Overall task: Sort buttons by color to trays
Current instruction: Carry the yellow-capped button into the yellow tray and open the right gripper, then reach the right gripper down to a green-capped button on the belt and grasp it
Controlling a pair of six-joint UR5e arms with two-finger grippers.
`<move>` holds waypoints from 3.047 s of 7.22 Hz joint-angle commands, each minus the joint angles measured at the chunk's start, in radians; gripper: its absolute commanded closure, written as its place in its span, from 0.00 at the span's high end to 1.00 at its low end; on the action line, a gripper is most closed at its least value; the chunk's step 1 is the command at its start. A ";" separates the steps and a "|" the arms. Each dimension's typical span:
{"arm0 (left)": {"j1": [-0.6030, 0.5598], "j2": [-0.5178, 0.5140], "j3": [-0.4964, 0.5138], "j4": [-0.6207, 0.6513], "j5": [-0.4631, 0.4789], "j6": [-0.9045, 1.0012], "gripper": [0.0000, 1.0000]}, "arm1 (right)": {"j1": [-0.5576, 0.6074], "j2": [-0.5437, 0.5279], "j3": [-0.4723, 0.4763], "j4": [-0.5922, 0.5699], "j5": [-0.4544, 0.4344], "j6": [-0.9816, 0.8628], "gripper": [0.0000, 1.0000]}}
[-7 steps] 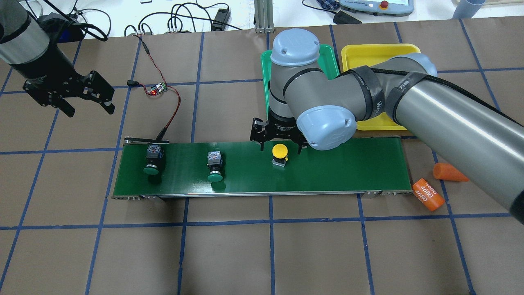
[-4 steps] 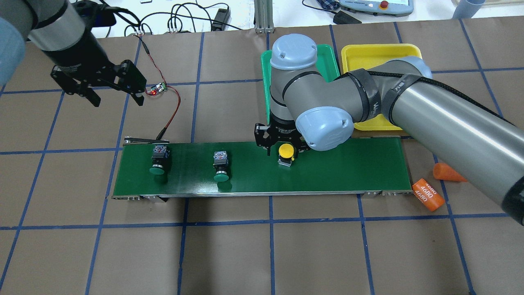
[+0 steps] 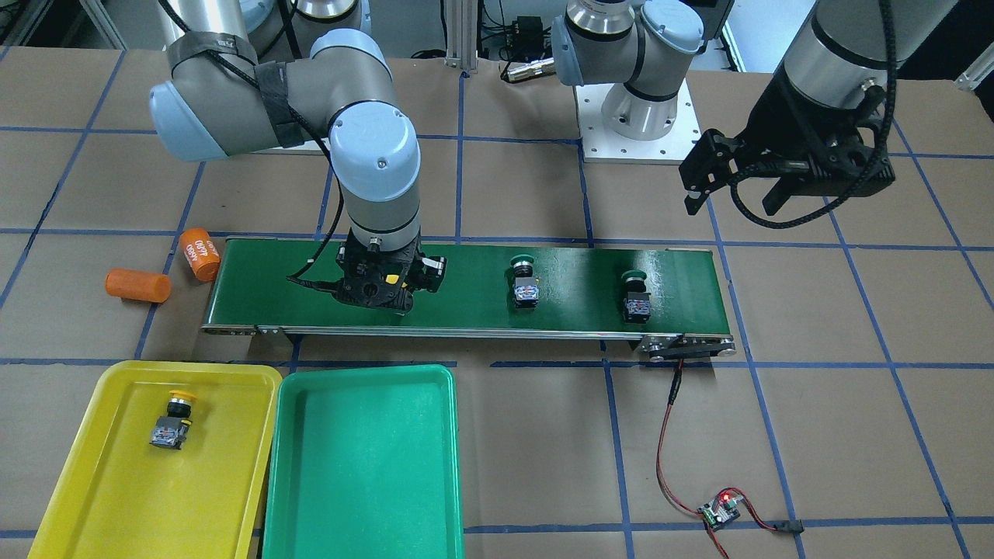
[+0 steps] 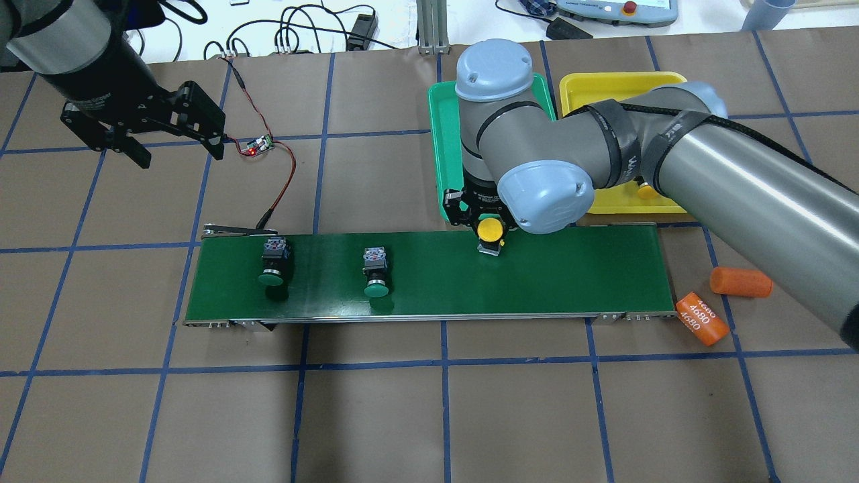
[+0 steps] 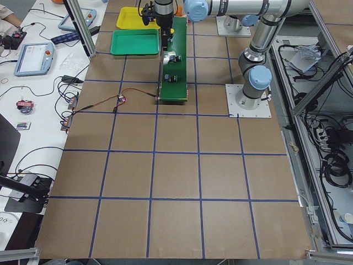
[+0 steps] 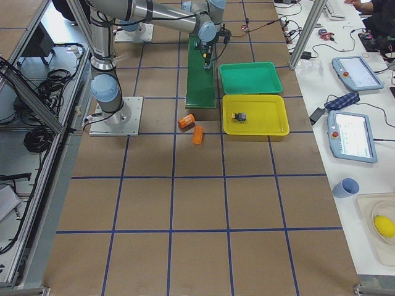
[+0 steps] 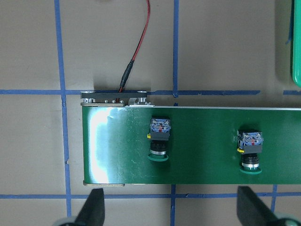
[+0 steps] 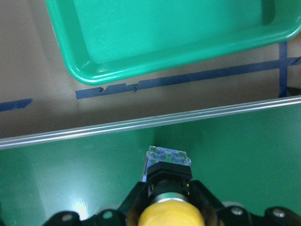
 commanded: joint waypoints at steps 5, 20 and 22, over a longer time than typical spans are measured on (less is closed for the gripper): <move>-0.033 -0.001 -0.011 -0.005 0.037 -0.030 1.00 | -0.303 0.099 -0.102 -0.293 -0.108 -0.484 0.00; -0.034 0.001 -0.011 -0.006 0.035 -0.035 1.00 | -0.081 -0.068 0.011 0.064 0.017 -0.226 1.00; -0.034 -0.002 -0.011 -0.006 0.034 -0.035 1.00 | -0.006 -0.054 0.016 0.065 0.023 -0.143 1.00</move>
